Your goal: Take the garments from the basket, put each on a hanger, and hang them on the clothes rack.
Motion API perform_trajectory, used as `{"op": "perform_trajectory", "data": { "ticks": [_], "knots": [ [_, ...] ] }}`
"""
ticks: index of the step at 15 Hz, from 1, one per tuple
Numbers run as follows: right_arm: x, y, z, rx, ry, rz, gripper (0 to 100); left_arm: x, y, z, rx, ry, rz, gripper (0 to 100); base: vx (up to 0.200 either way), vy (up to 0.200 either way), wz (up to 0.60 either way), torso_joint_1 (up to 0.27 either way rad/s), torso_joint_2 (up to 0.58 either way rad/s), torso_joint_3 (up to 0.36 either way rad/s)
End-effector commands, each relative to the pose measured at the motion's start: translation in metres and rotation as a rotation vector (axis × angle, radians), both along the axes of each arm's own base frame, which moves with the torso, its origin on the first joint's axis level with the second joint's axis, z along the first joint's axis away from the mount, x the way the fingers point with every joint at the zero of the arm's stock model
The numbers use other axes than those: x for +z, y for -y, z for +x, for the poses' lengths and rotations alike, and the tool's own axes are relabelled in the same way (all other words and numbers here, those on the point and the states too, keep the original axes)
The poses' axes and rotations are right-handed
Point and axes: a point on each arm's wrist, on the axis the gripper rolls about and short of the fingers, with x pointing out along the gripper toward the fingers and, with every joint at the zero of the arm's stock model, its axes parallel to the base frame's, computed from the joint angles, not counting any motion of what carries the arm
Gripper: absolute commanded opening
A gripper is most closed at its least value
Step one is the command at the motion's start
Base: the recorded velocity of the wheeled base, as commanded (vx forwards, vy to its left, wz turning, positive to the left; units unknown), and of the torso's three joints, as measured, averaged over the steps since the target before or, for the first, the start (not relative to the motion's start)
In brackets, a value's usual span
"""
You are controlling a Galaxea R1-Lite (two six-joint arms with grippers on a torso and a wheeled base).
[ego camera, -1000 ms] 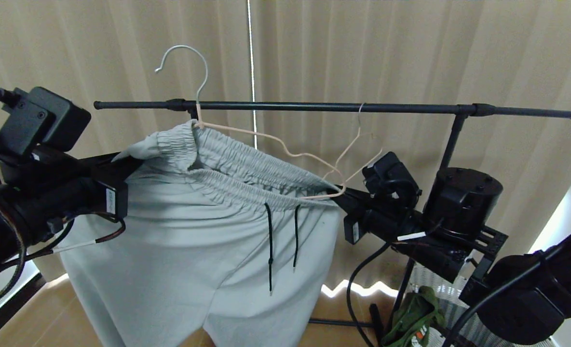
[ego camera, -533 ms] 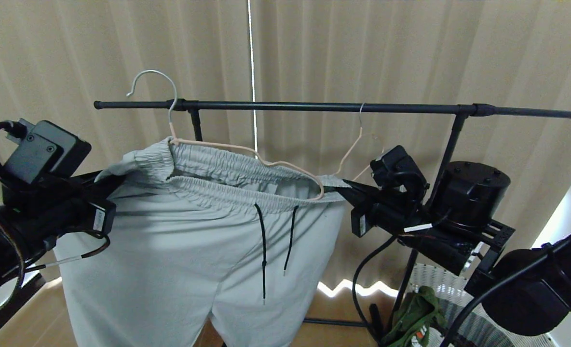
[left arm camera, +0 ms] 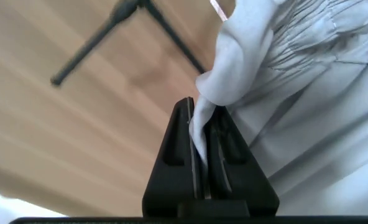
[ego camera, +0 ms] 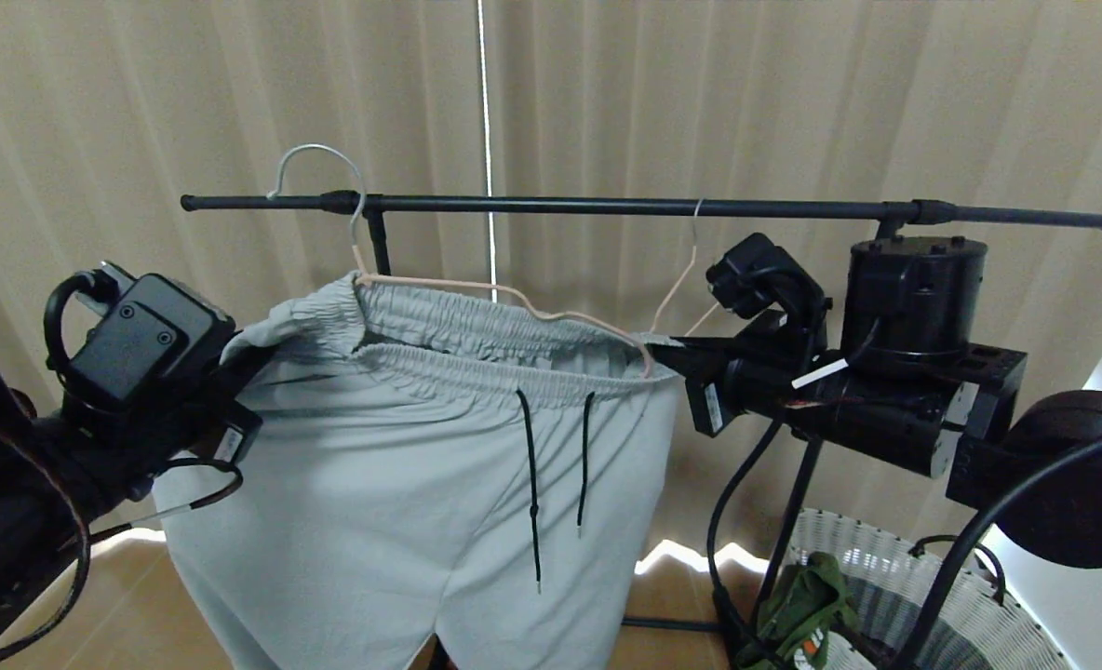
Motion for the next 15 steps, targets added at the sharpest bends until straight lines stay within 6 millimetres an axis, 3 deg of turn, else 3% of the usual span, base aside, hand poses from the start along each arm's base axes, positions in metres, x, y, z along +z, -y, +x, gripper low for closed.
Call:
{"op": "perform_trajectory", "data": {
  "ticks": [1,7,15],
  "knots": [
    [0.017,-0.004,0.000,0.012,0.028,0.017,0,-0.014,0.011,0.000,-0.055,-0.036,0.011,0,0.000,0.000,0.00,0.000,0.00,0.000],
    [0.033,-0.017,-0.005,0.051,0.003,0.000,0,-0.027,0.010,-0.009,-0.090,-0.060,0.131,0,0.000,0.000,0.00,0.000,0.00,0.000],
    [0.038,-0.003,-0.009,0.010,-0.020,-0.019,0,-0.026,-0.018,-0.003,0.038,-0.053,0.200,0,0.000,0.000,0.00,0.000,0.00,0.000]
  ]
}}
